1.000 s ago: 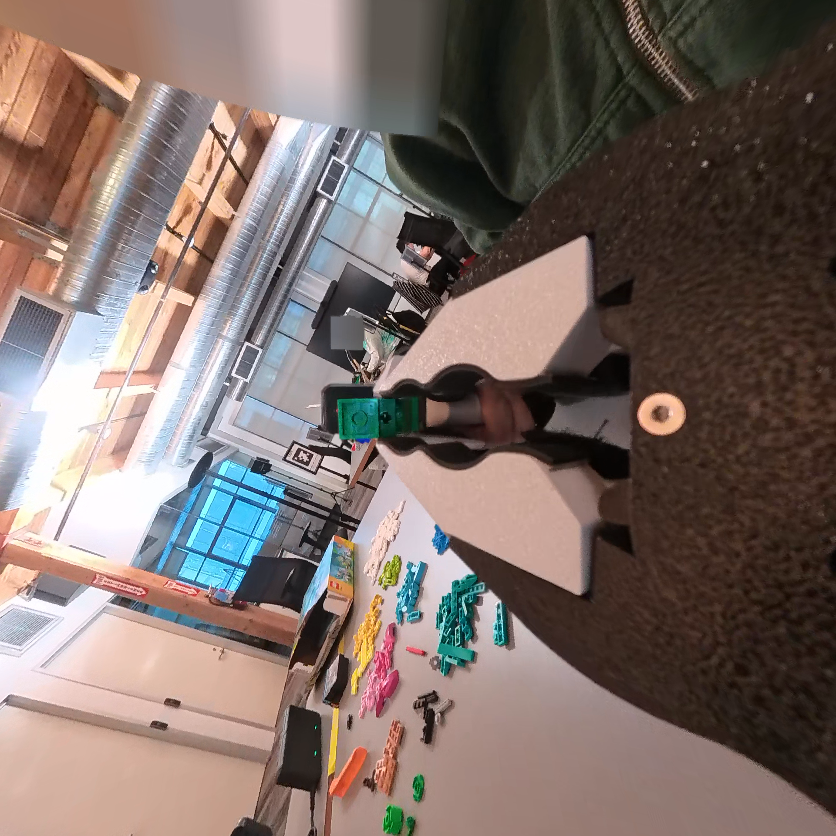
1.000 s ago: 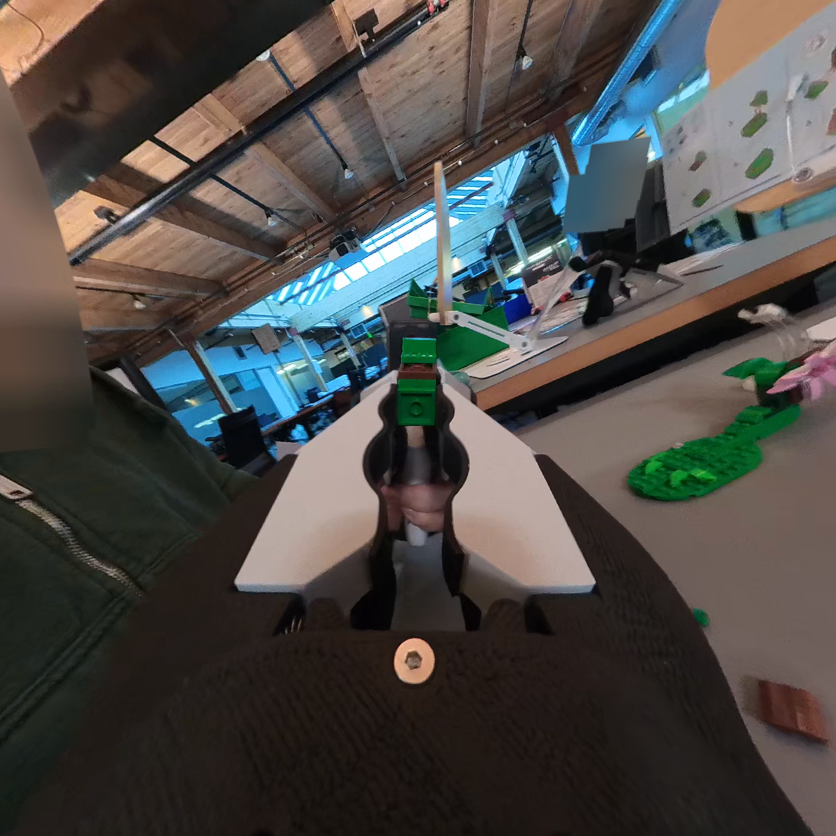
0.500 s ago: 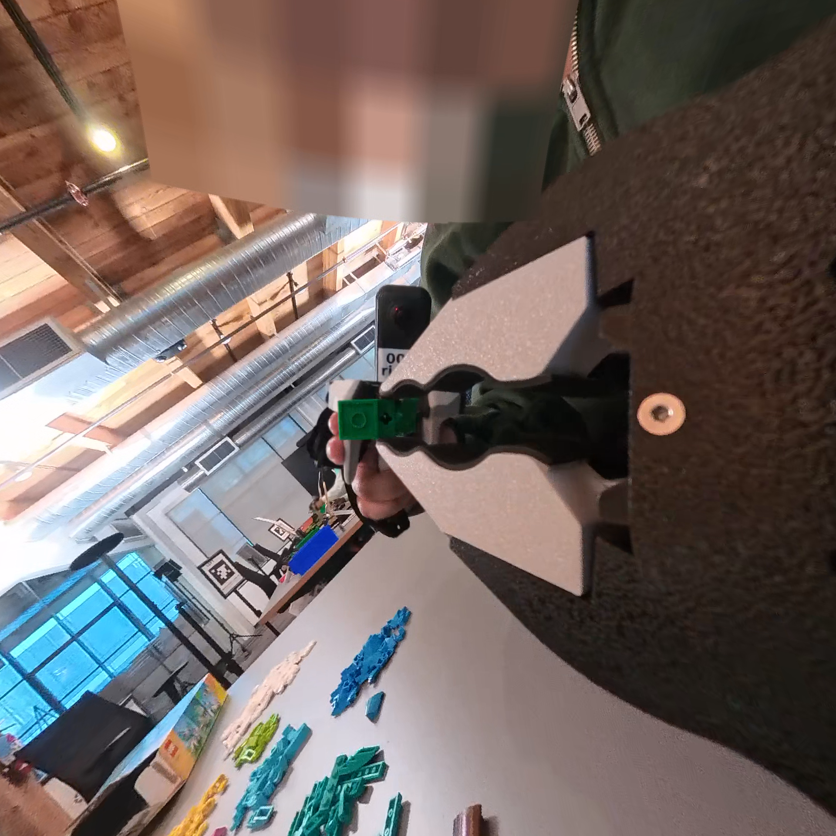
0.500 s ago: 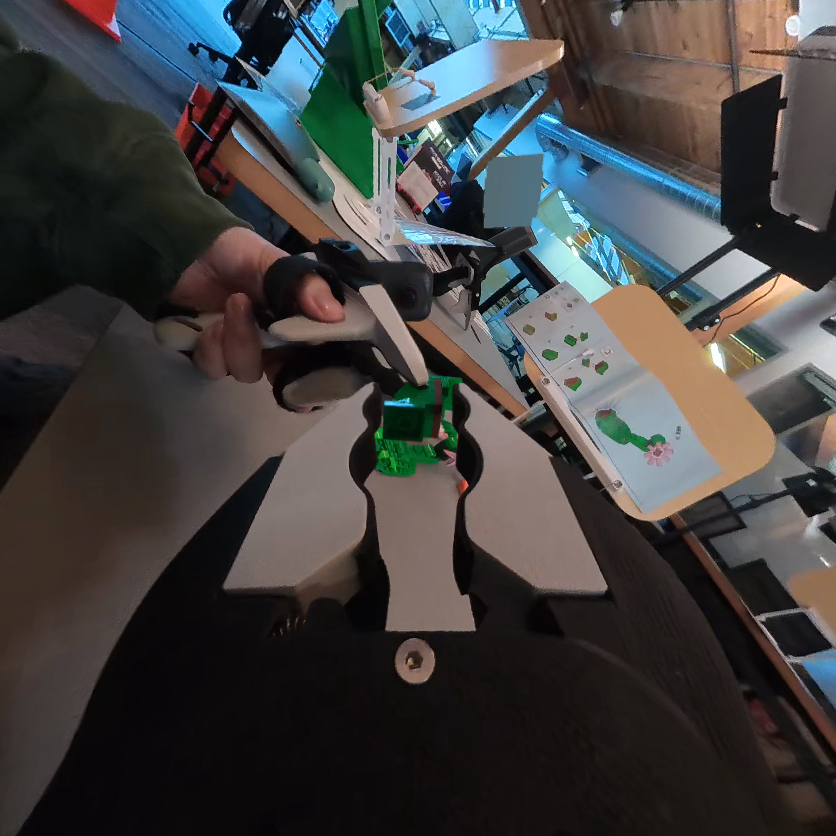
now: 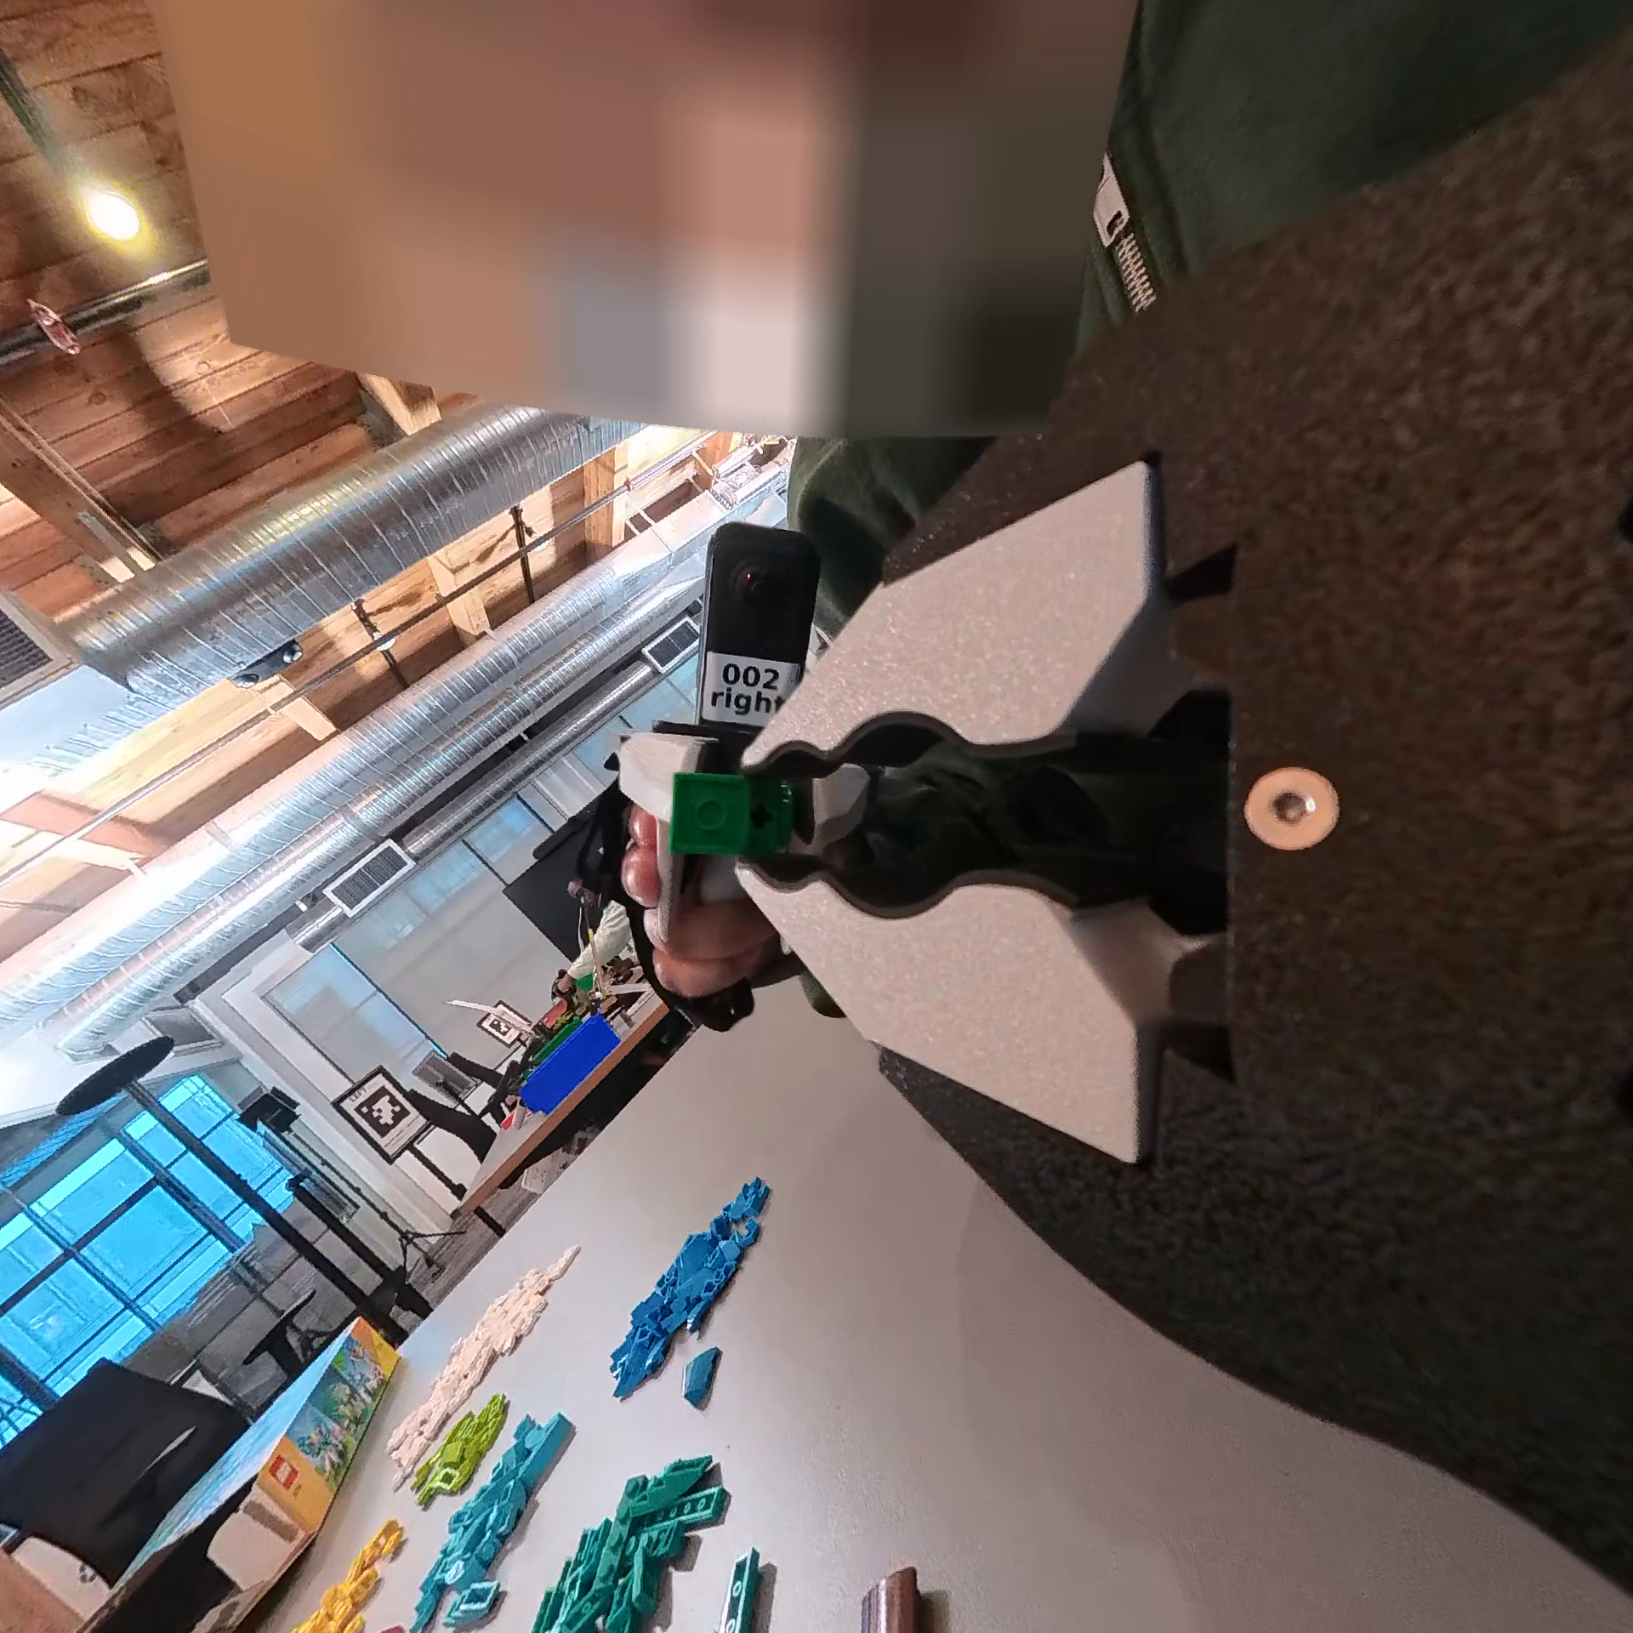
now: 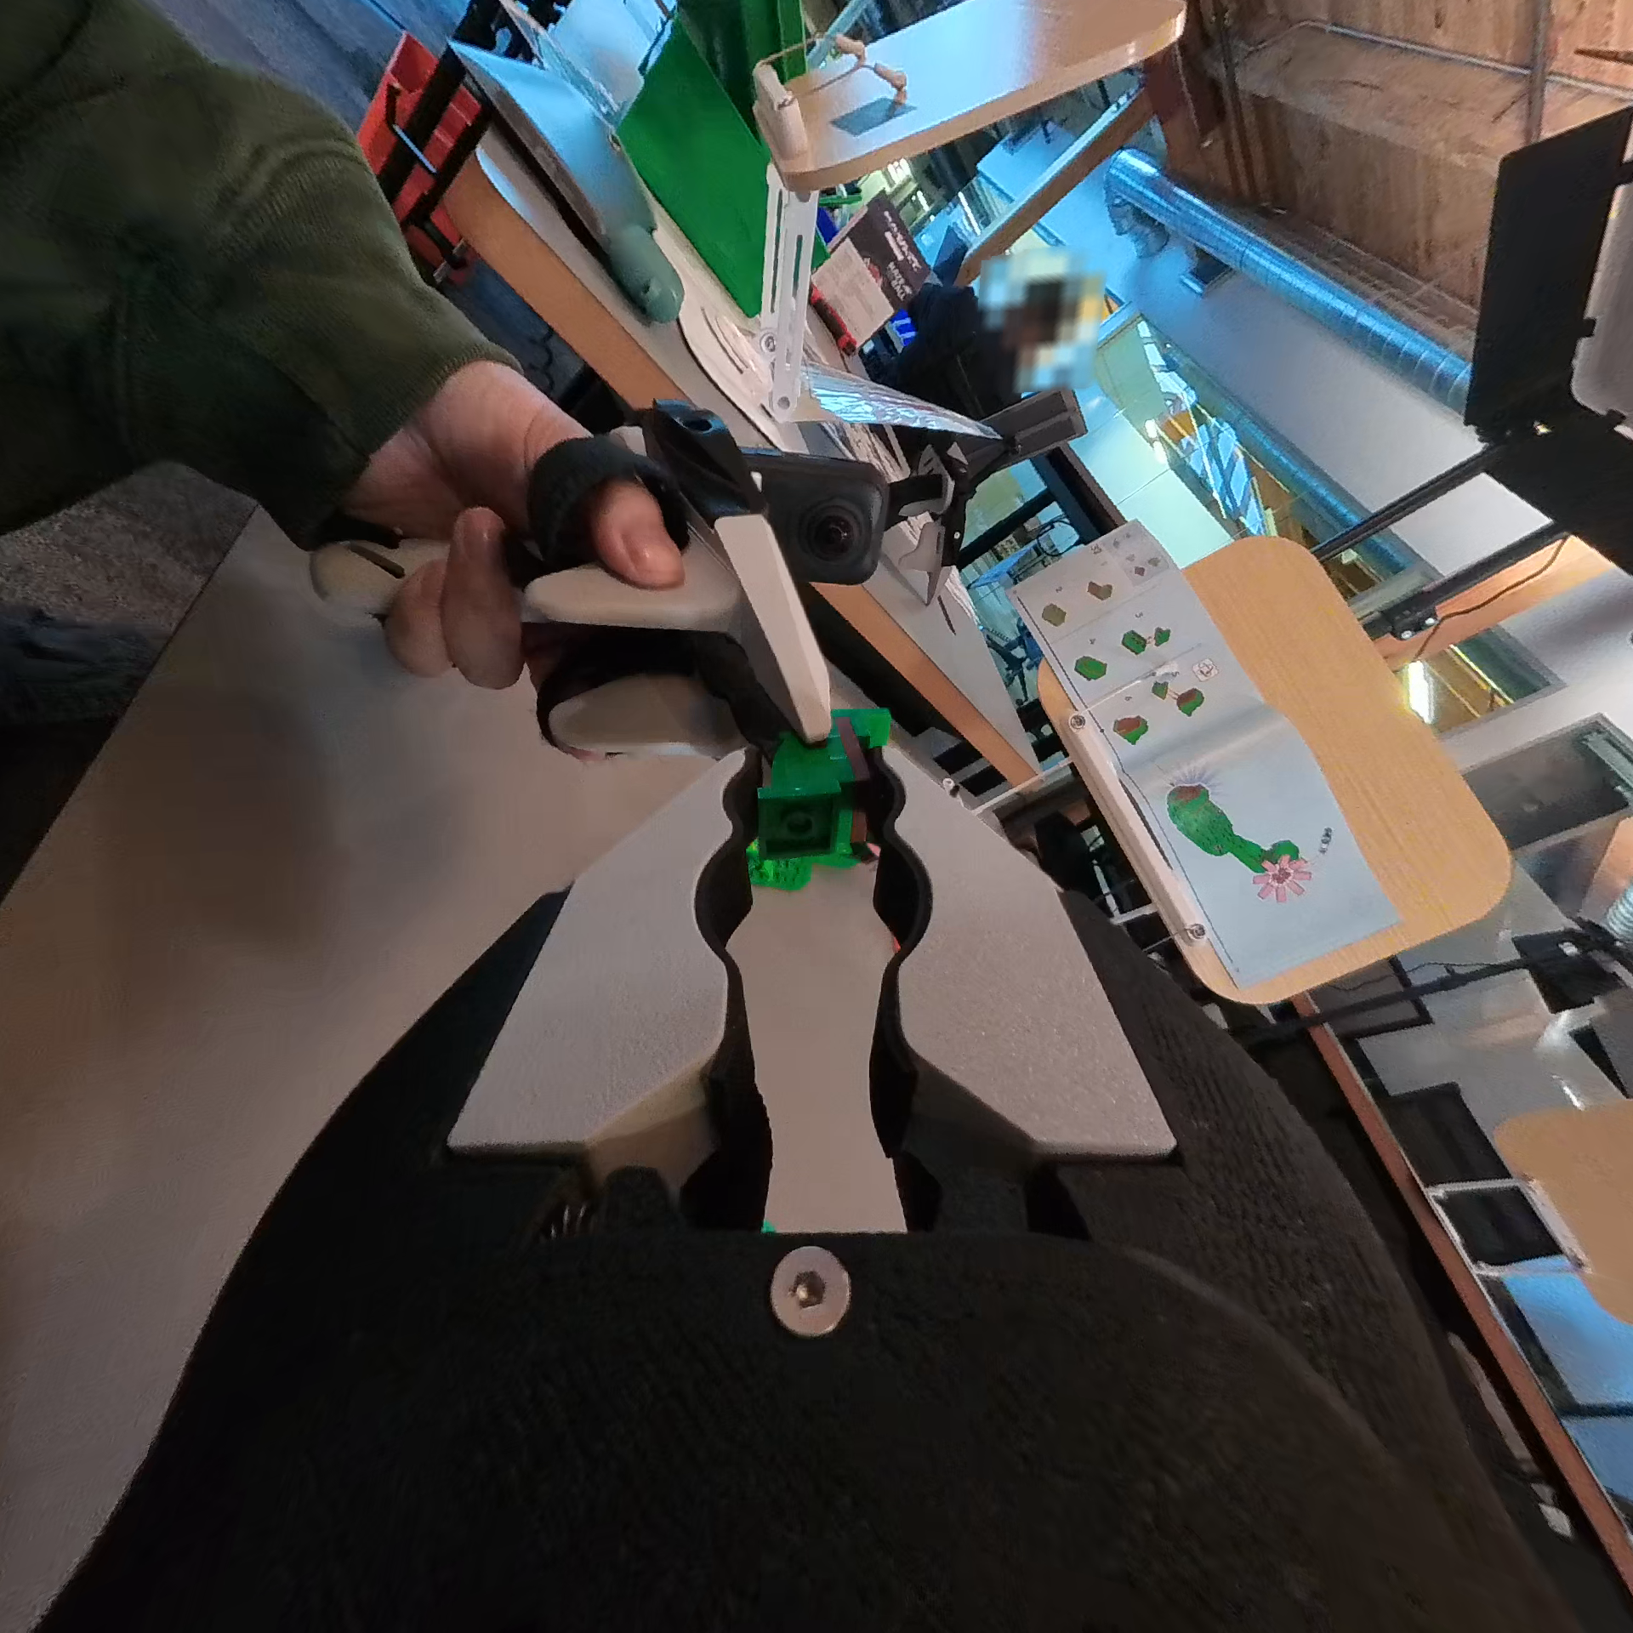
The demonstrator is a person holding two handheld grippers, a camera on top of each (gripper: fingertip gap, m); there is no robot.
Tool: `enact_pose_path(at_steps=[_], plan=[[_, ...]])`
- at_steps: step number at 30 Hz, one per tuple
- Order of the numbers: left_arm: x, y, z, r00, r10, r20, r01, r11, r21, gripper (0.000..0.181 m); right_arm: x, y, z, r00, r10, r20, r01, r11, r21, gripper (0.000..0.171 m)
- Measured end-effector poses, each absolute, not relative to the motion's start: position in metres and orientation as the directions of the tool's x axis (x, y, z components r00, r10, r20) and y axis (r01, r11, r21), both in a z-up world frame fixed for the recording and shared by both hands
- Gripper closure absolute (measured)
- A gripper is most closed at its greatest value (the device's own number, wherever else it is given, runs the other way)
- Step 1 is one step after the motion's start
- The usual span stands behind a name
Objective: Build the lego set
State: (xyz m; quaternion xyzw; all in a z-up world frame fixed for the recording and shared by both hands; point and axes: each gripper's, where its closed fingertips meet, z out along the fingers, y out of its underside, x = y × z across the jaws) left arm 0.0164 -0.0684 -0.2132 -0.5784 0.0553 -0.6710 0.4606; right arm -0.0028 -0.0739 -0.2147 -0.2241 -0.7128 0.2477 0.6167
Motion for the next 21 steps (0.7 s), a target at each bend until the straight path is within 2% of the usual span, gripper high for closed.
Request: enact_pose_path(at_steps=[3,7,10,13,16,19,21], plan=[[0.017,-0.068,-0.214,0.097,-0.682,0.725,0.552,-0.57,-0.609,0.168,-0.003,-0.074,-0.216,-0.142,0.624,0.769,0.018,0.778,-0.628,0.149],[0.013,-0.065,-0.217,0.116,-0.675,0.728,0.561,-0.561,-0.609,0.168,-0.005,-0.072,-0.219,-0.138,0.674,0.725,0.005,0.733,-0.68,0.148],[-0.001,-0.058,-0.216,0.203,-0.686,0.699,0.592,-0.482,-0.646,0.168,-0.008,-0.062,-0.221,-0.071,0.678,0.732,-0.011,0.733,-0.68,0.138],[-0.034,-0.042,-0.233,0.524,-0.633,0.57,0.52,-0.292,-0.802,0.168,-0.009,-0.037,-0.222,0.034,0.778,0.628,-0.055,0.629,-0.776,0.123],[-0.072,-0.039,-0.229,0.781,-0.531,0.33,0.391,0.003,-0.921,0.168,-0.009,-0.011,-0.227,0.123,0.85,0.512,-0.067,0.522,-0.851,0.125],[-0.086,-0.051,-0.217,0.902,-0.428,0.053,0.186,0.276,-0.943,0.168,-0.007,0.005,-0.225,0.202,0.857,0.473,-0.061,0.493,-0.868,0.13],[-0.087,-0.055,-0.217,0.936,-0.345,-0.073,0.06,0.361,-0.931,0.168,-0.004,0.011,-0.225,0.238,0.866,0.439,-0.077,0.468,-0.881,0.134]])
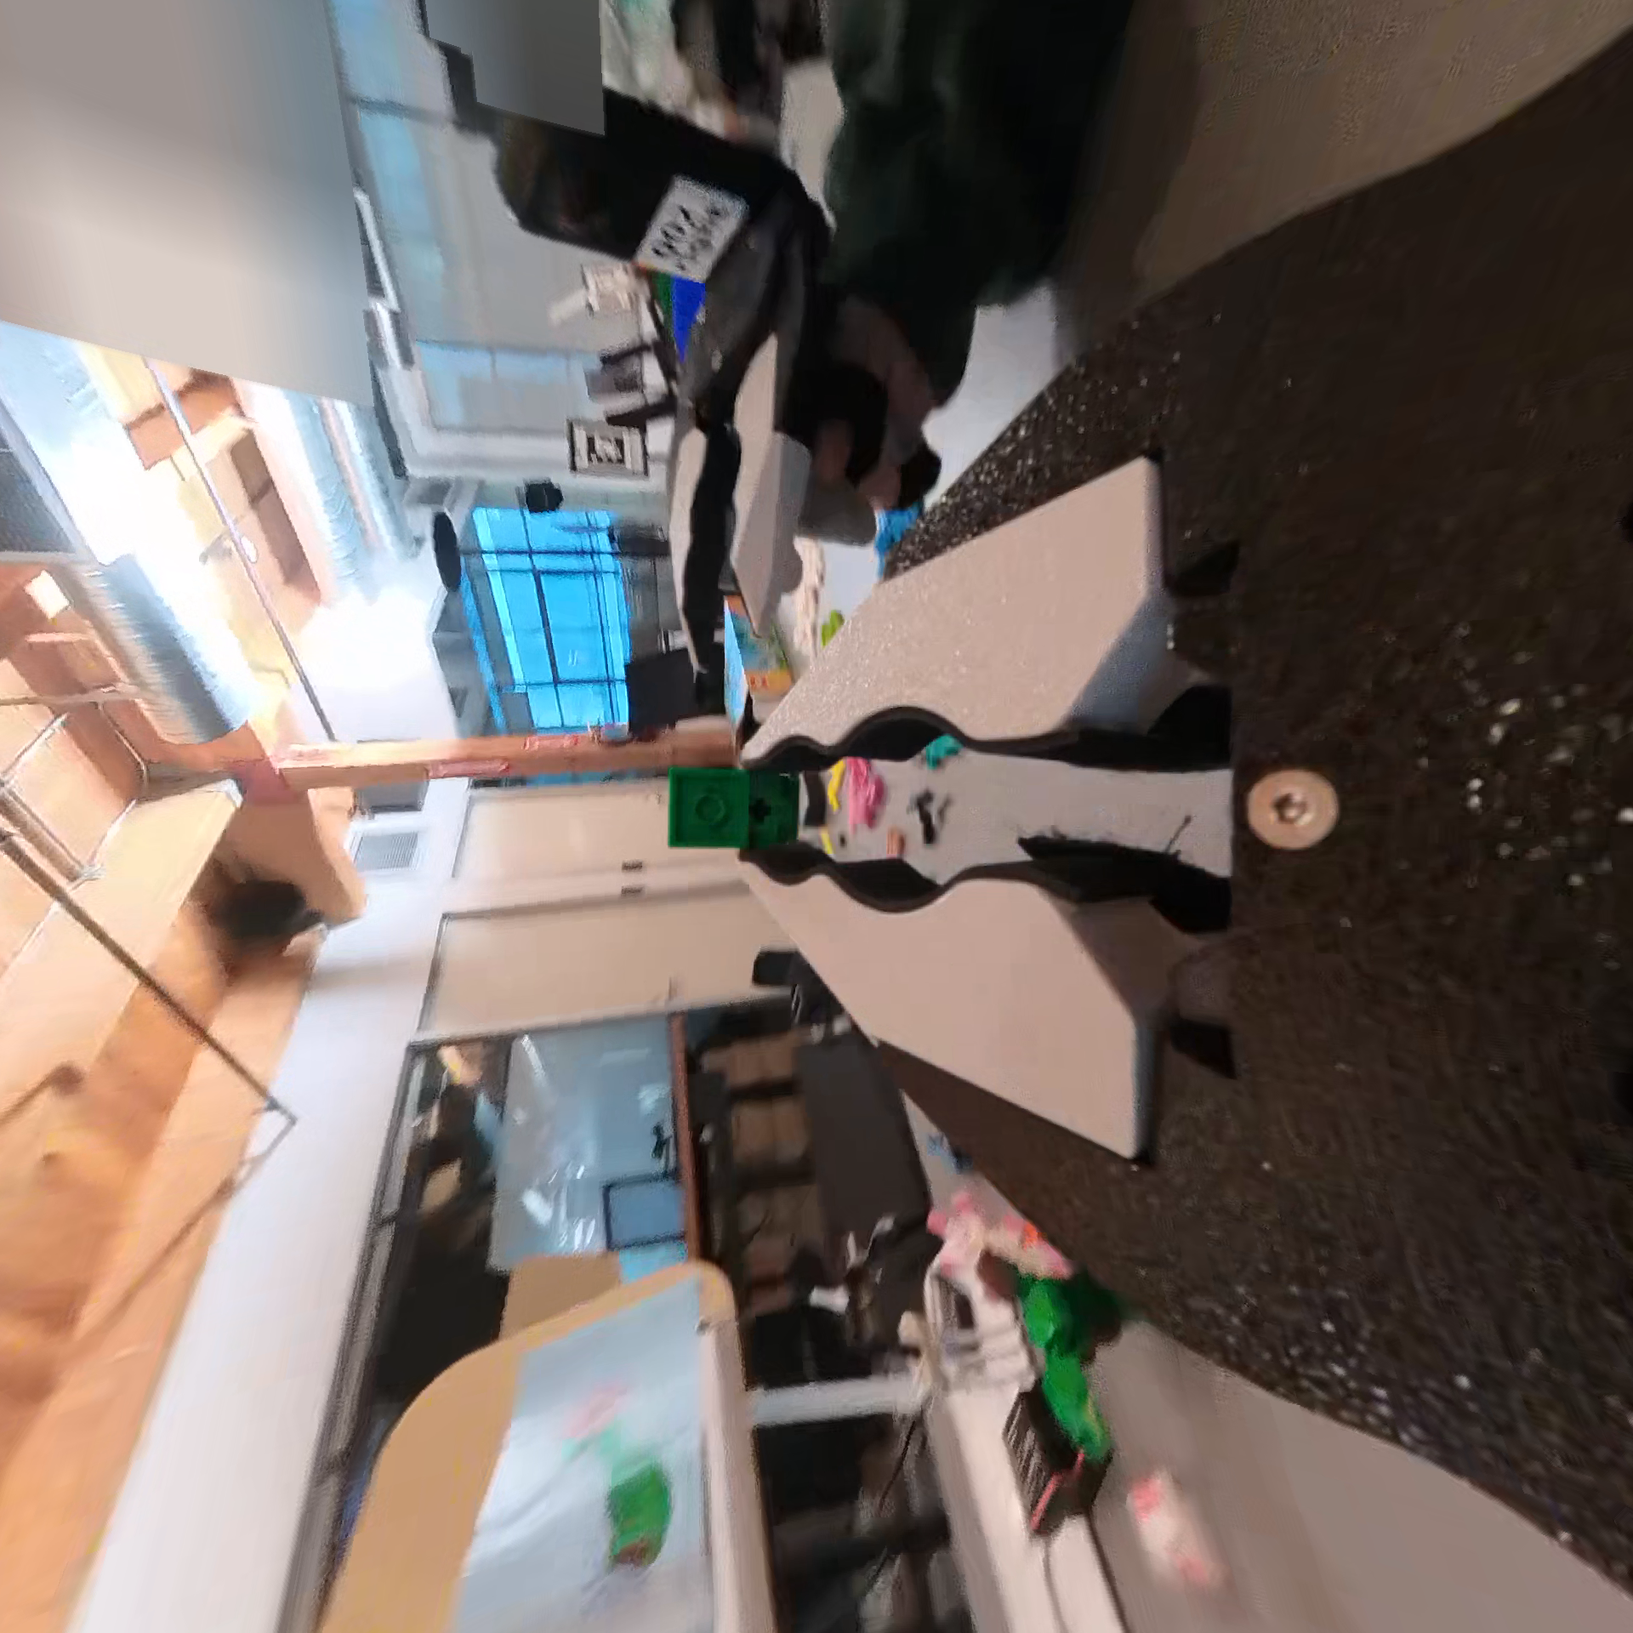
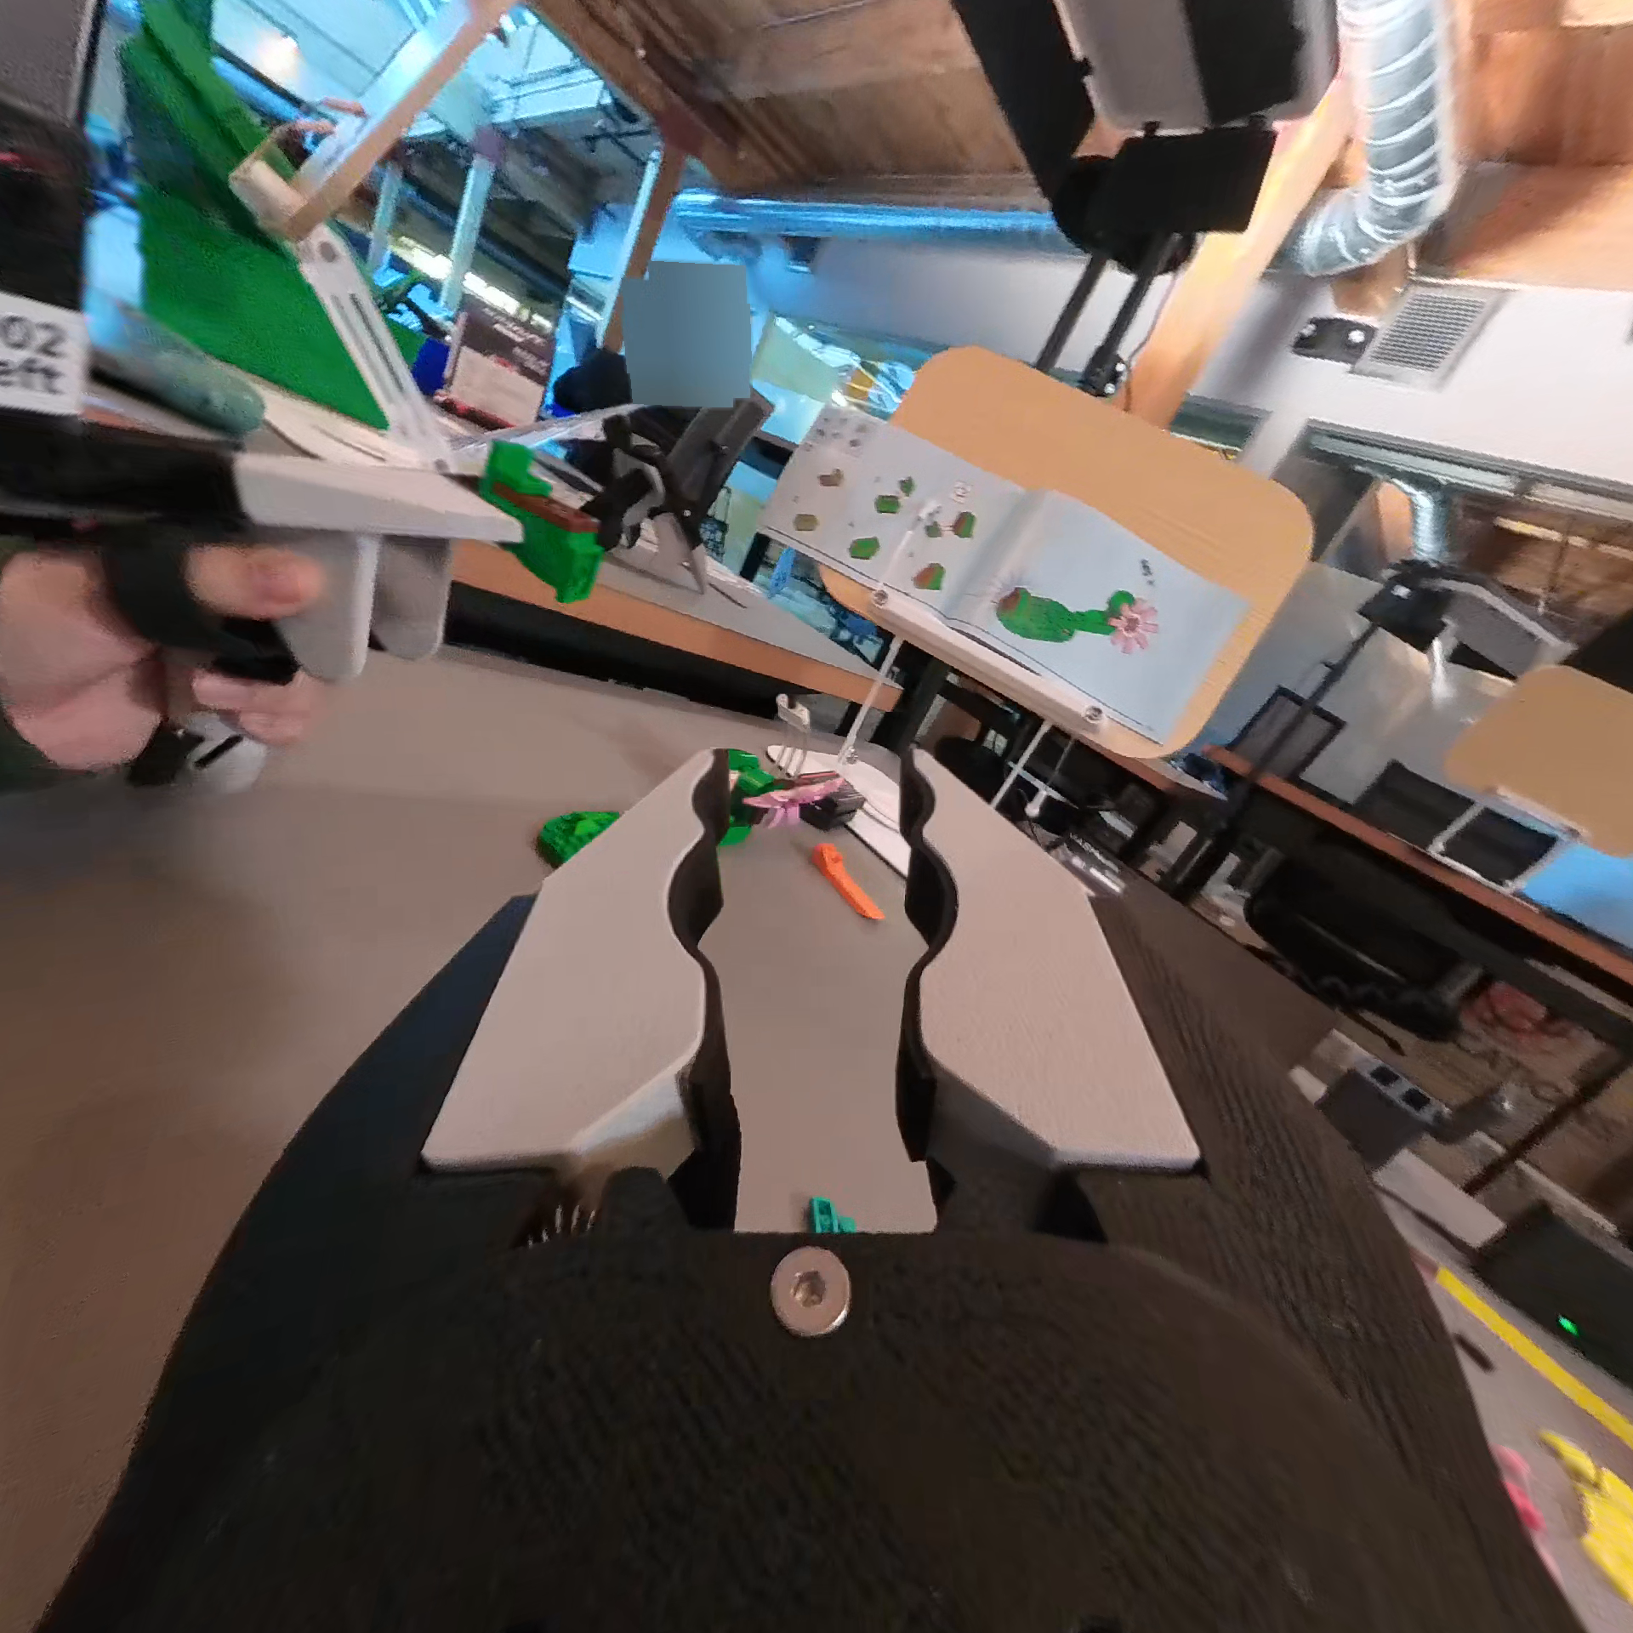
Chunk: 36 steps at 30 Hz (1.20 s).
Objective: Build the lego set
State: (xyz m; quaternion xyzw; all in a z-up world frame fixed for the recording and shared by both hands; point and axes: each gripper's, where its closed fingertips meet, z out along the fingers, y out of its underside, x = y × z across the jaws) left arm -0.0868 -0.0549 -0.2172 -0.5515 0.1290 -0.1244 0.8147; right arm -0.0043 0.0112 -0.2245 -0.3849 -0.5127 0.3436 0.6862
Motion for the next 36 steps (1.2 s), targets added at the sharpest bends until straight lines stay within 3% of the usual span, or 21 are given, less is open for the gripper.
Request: enact_pose_path(at_steps=[7,36], plan=[[-0.086,-0.047,-0.229,0.954,-0.225,-0.201,-0.112,0.355,-0.928,0.168,-0.002,0.026,-0.236,0.254,0.91,0.327,-0.07,0.355,-0.932,0.137],[-0.095,-0.041,-0.237,0.968,-0.202,-0.145,-0.081,0.298,-0.951,0.168,-0.01,0.02,-0.253,0.222,0.907,0.358,0.006,0.366,-0.931,0.148]])
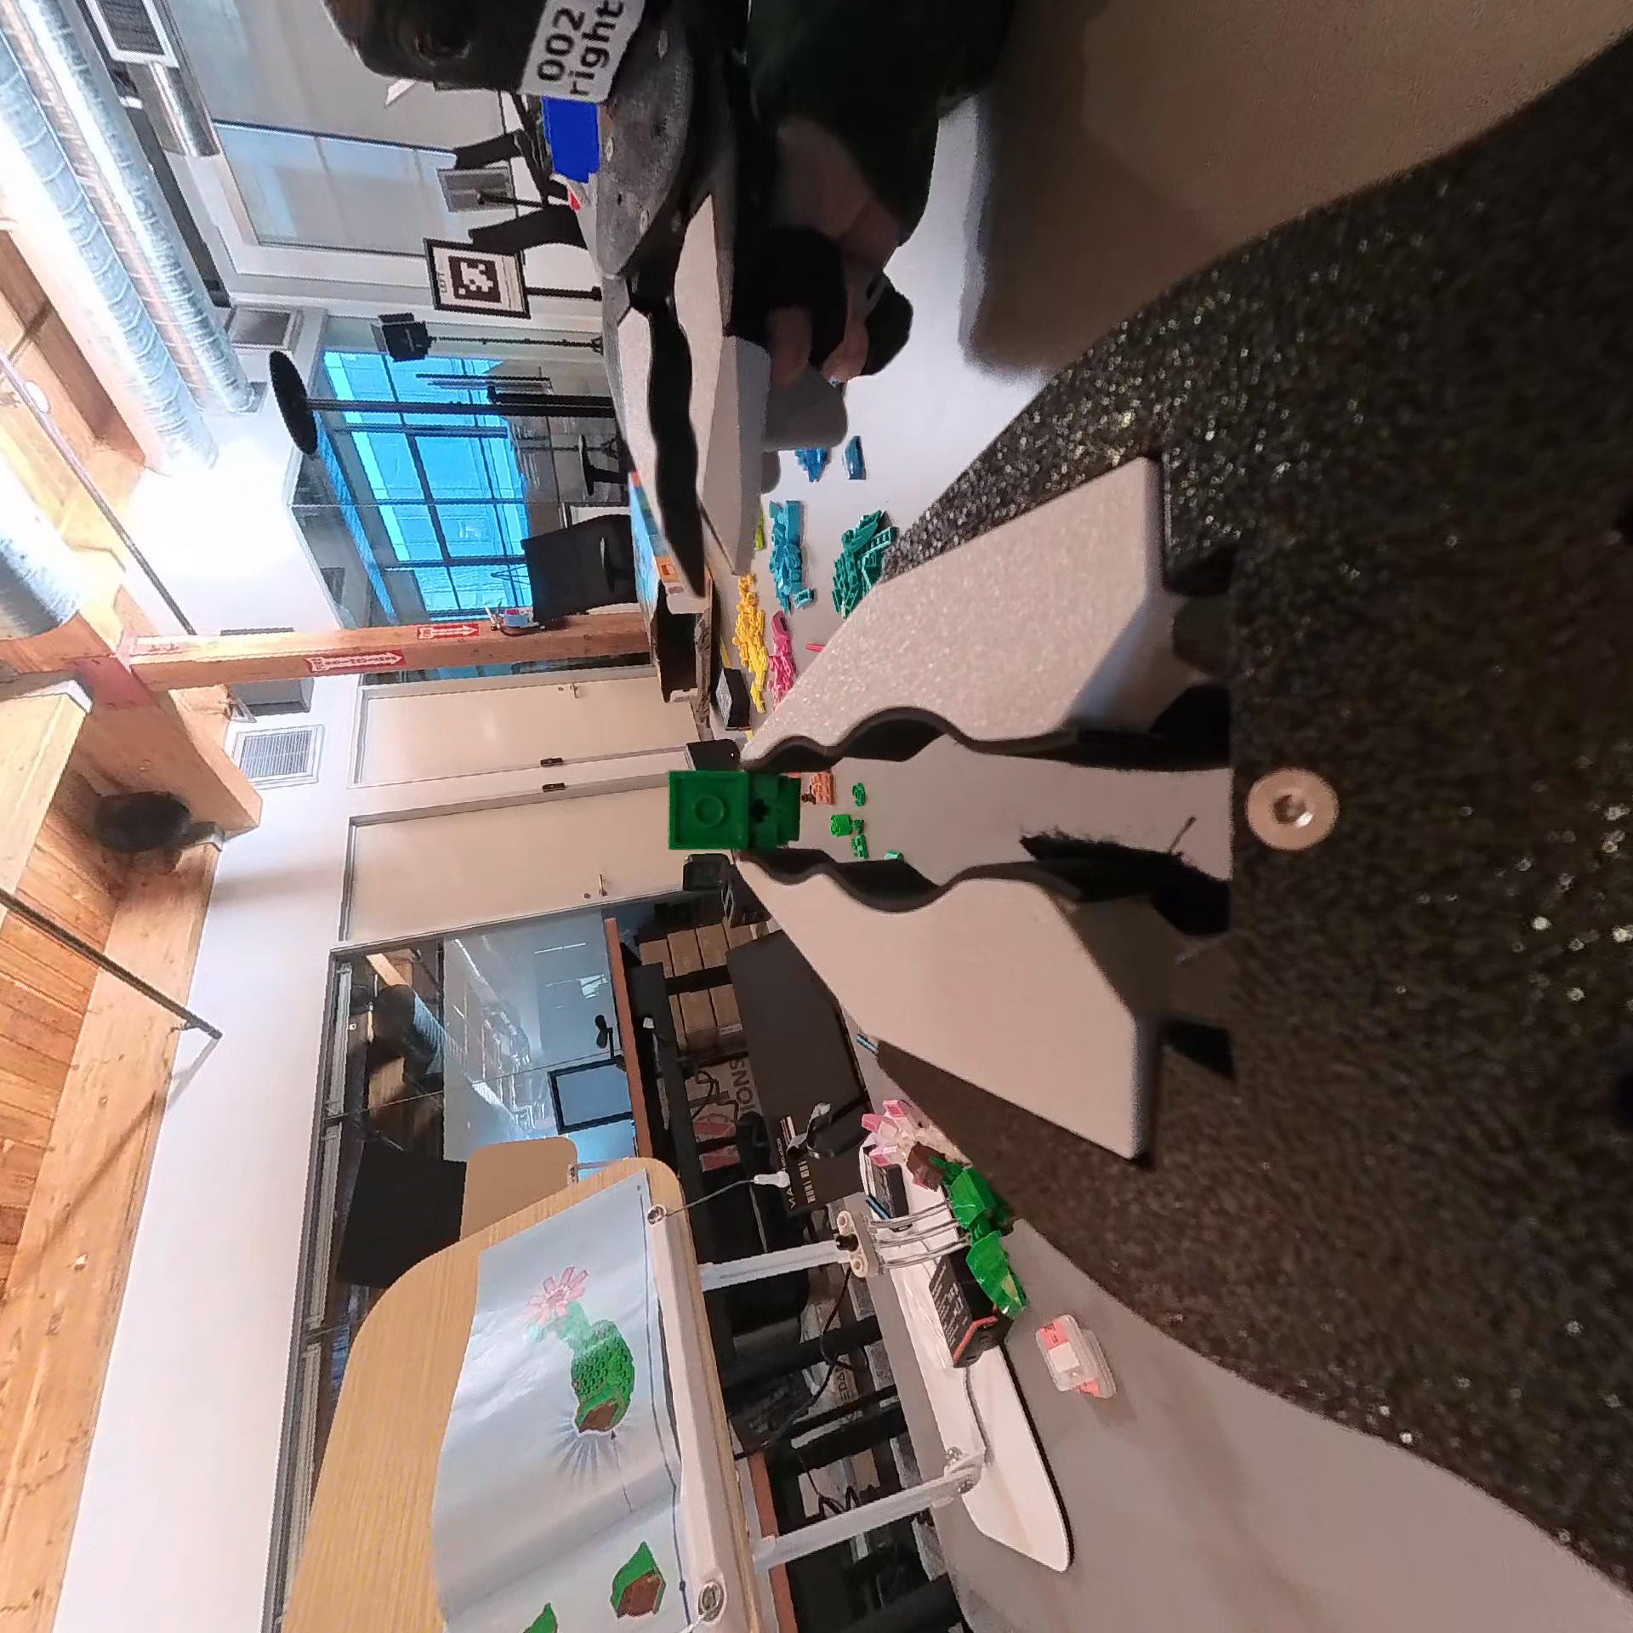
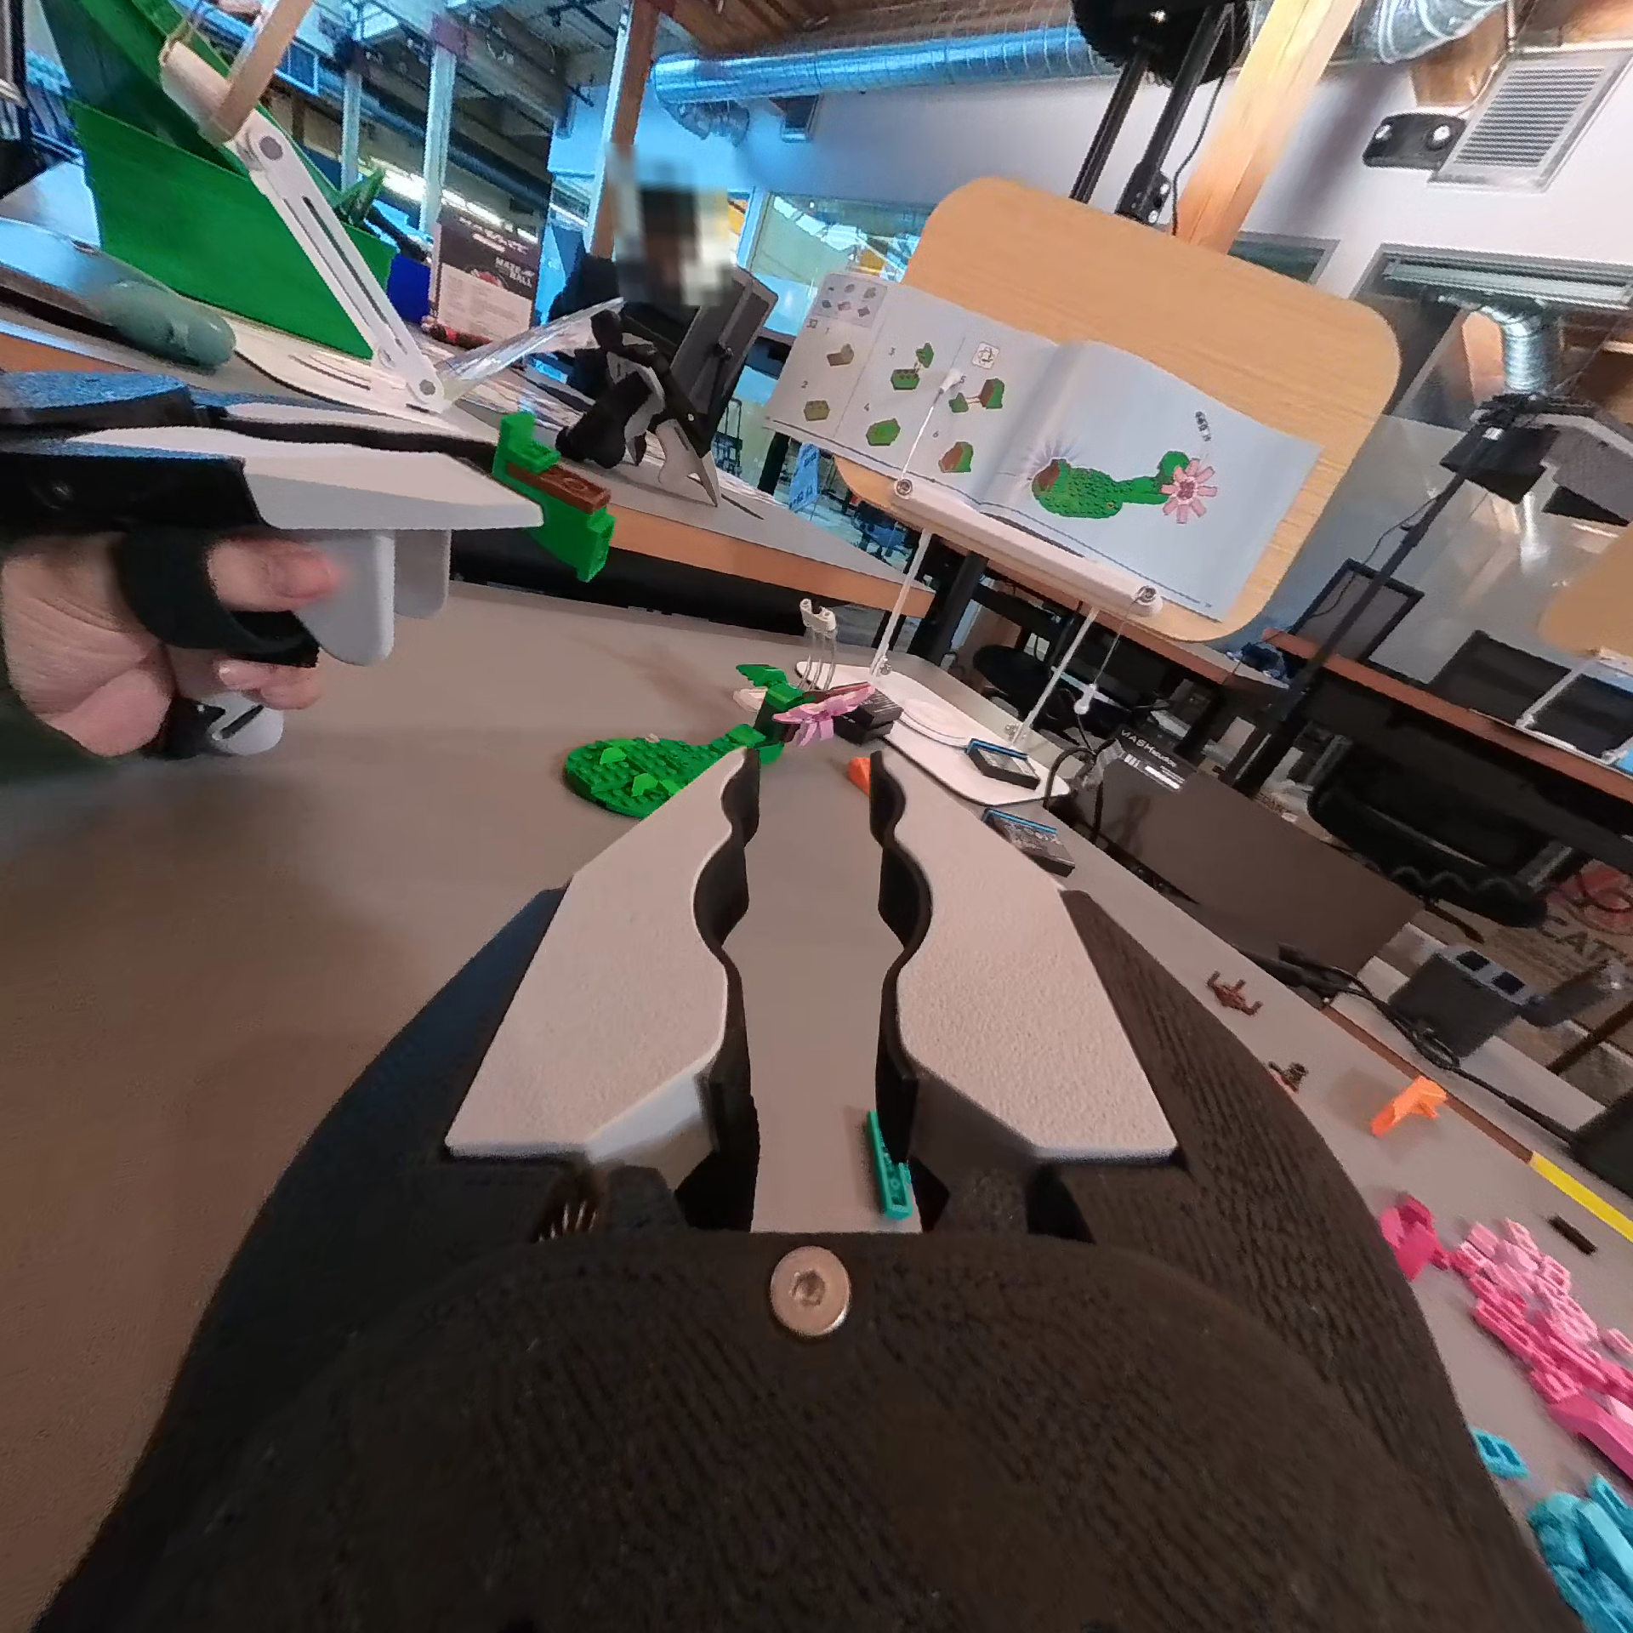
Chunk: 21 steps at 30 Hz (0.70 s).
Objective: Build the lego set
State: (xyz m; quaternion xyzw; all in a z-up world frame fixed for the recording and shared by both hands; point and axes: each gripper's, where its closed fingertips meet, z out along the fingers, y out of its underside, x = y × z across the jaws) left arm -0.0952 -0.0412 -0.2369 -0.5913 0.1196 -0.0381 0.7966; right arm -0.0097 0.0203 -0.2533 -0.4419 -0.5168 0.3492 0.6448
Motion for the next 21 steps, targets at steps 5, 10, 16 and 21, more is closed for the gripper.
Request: enact_pose_path(at_steps=[5,10,16,21], plan=[[-0.094,-0.0403,-0.2385,0.967,-0.202,-0.156,-0.093,0.29,-0.952,0.168,-0.0126,0.0189,-0.2579,0.209,0.905,0.37,0.026,0.373,-0.927,0.149],[-0.0944,-0.0398,-0.2392,0.967,-0.202,-0.153,-0.091,0.286,-0.954,0.168,-0.0125,0.0197,-0.2581,0.212,0.904,0.37,0.028,0.373,-0.927,0.149],[-0.0946,-0.0397,-0.2395,0.968,-0.2,-0.154,-0.093,0.286,-0.954,0.168,-0.0127,0.0208,-0.2587,0.217,0.902,0.373,0.036,0.375,-0.926,0.149],[-0.0954,-0.0397,-0.2391,0.969,-0.192,-0.157,-0.097,0.288,-0.953,0.168,-0.0077,0.0279,-0.2546,0.215,0.93,0.298,0.022,0.301,-0.953,0.152]])
